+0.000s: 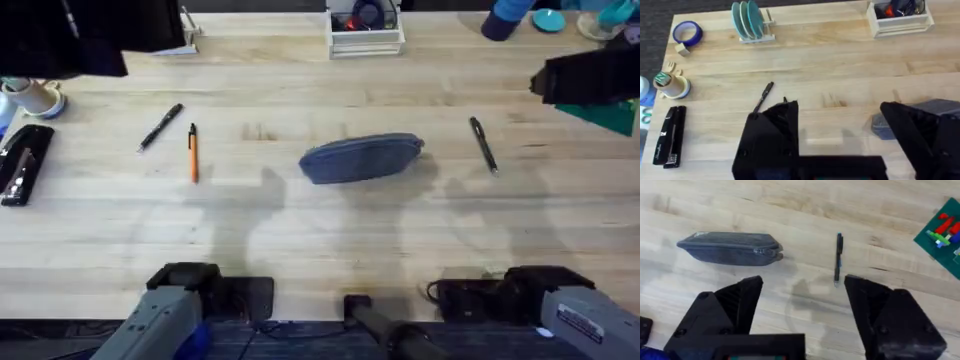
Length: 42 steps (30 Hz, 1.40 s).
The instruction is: Unzip the bag, pick up the pens from the table one at a time and place them inside, then zip the bag closed.
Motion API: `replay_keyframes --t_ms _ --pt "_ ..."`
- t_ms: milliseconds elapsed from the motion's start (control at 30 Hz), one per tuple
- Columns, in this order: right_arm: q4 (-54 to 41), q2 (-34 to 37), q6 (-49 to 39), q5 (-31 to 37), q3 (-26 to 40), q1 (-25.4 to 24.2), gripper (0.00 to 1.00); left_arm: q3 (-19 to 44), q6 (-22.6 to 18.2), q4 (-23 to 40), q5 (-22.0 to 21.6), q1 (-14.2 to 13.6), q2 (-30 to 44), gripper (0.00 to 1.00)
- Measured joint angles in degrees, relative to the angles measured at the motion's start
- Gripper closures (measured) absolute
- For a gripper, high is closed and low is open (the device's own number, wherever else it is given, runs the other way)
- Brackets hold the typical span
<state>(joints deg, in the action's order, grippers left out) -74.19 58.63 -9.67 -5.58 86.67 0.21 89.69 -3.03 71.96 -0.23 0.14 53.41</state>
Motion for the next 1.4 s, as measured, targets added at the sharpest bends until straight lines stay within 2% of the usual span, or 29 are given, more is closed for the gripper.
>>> replay_keyframes --t_ms 333,367,533,767,1000,1200,1400 --pt "0.02 0.78 -0.28 0.00 0.07 0.00 0.006 0.00 -0.50 2.40 0.02 0.00 0.58 0.008" --pt "0.02 0.78 -0.28 0.00 0.07 0.00 0.005 0.00 -3.80 4.89 0.91 0.00 0.69 0.008" --pt "0.04 0.78 -0.48 -0.01 0.09 0.00 0.006 0.04 -11.13 10.76 3.32 0.00 1.96 0.007" --pt "0.02 0.78 -0.67 -0.02 0.09 0.00 0.005 0.04 -17.22 12.75 6.02 0.00 4.51 0.007" --pt "0.02 0.78 -0.67 -0.02 0.09 0.00 0.005 0.04 -30.55 17.63 12.25 0.00 4.78 0.008" --pt "0.02 0.78 -0.66 -0.02 0.09 0.00 0.005 -1.27 -41.40 17.55 18.32 0.00 4.76 0.007" --pt "0.02 0.78 -0.68 -0.01 0.09 0.00 0.005 -7.50 -48.25 14.14 23.73 0.00 4.82 0.007"
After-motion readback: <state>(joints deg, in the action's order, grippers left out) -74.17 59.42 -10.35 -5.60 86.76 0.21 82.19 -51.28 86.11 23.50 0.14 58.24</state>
